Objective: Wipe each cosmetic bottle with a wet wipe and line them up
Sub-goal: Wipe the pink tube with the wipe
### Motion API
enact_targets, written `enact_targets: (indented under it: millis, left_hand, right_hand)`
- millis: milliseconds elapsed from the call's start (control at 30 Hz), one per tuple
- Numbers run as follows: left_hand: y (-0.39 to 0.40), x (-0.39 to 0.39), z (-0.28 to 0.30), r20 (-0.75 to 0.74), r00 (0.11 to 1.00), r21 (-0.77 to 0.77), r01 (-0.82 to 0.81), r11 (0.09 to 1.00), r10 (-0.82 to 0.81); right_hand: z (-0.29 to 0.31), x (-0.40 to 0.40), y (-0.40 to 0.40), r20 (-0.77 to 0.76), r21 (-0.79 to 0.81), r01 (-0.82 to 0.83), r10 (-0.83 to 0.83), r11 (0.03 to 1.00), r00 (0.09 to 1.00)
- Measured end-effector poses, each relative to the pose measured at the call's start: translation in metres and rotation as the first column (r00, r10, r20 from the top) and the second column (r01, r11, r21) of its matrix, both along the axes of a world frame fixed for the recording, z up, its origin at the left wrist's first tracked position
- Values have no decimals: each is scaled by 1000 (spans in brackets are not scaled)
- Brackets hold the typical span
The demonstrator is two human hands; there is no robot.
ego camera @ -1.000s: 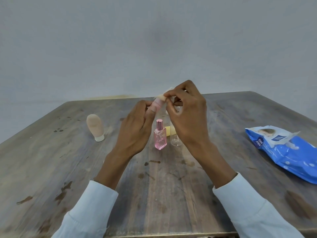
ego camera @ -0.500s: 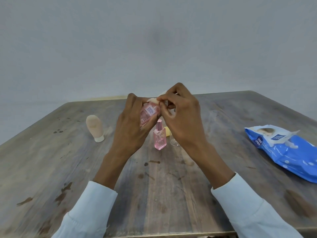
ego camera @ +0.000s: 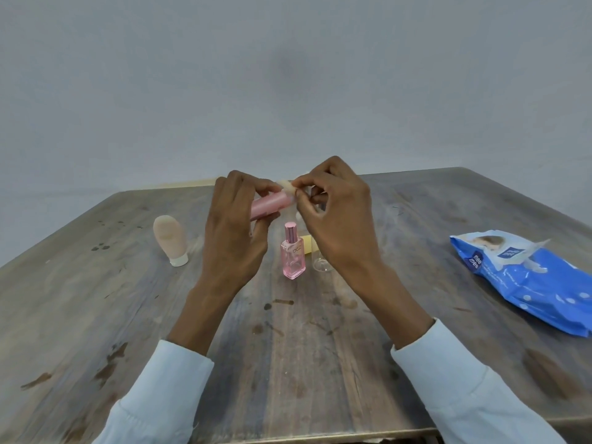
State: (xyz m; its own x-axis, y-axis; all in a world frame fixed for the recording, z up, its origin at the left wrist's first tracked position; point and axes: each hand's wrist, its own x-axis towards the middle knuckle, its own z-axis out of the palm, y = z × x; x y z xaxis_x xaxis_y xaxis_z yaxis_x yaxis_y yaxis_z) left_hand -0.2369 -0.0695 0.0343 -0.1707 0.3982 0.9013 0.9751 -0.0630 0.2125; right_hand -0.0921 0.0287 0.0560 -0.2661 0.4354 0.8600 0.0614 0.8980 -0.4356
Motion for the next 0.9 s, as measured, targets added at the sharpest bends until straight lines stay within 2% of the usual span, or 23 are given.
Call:
enact_targets:
  millis: [67, 200, 267, 367, 500, 600, 700, 800, 900]
  left_hand:
    - [-1, 0, 1, -5, 1000, 35, -21, 999, 21]
    - [-2, 5, 2, -82, 996, 64, -16, 998, 21]
    - [-3, 5, 3, -97, 995, 66, 11, 998, -5]
    - [-4, 1, 2, -59, 998, 92, 17, 996, -12]
    - [-3, -4, 3, 0, 1000, 125, 27, 992, -28]
    - [-1, -5, 1, 94, 995, 142, 10, 990, -24]
    - [-3, -8, 1, 250, 964, 167, 49, 985, -90]
    - [-4, -6, 5, 463, 867, 152, 125, 980, -183]
    - [-2, -2, 5, 549, 810, 111, 176, 978, -208]
  right_hand:
    - [-1, -3, -3, 9, 7, -31, 30, 1000, 999]
    - [-3, 0, 8, -1, -69, 53, -54, 996, 999]
    - [-3, 0, 7, 32, -64, 9, -7, 998, 999]
    - [-2, -2, 0, 109, -33, -107, 110, 994, 988]
    - [-1, -1, 6, 114, -95, -52, 62, 994, 992]
    - [5, 5, 9, 90, -217, -92, 113, 972, 989]
    - [11, 11, 10, 2, -420, -221, 245, 880, 970]
    - [13, 16, 11, -126, -572, -361, 356, 736, 926]
    - [14, 17, 11, -227, -600, -429, 370, 675, 901]
